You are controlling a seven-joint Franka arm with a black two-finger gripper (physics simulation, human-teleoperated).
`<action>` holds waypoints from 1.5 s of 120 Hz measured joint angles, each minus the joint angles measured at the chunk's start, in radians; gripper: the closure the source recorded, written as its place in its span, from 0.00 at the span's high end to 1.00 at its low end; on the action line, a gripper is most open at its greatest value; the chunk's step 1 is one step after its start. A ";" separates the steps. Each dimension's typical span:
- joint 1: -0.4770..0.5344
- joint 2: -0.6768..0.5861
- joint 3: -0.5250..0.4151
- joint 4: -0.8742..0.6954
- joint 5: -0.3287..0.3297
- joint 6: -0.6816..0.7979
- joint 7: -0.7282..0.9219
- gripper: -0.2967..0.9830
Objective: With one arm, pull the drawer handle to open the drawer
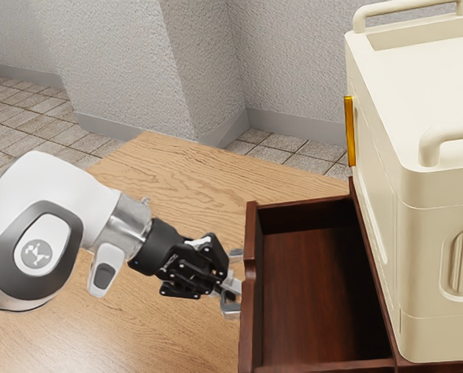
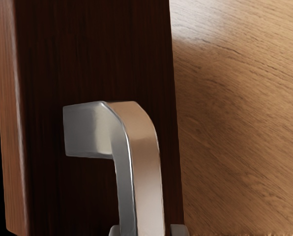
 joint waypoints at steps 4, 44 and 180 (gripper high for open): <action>0.000 -0.004 0.002 -0.003 0.006 -0.001 0.000 0.23; 0.002 -0.061 0.037 -0.034 0.063 -0.015 -0.007 0.25; 0.020 0.171 -0.029 0.543 0.384 -0.447 -0.214 0.51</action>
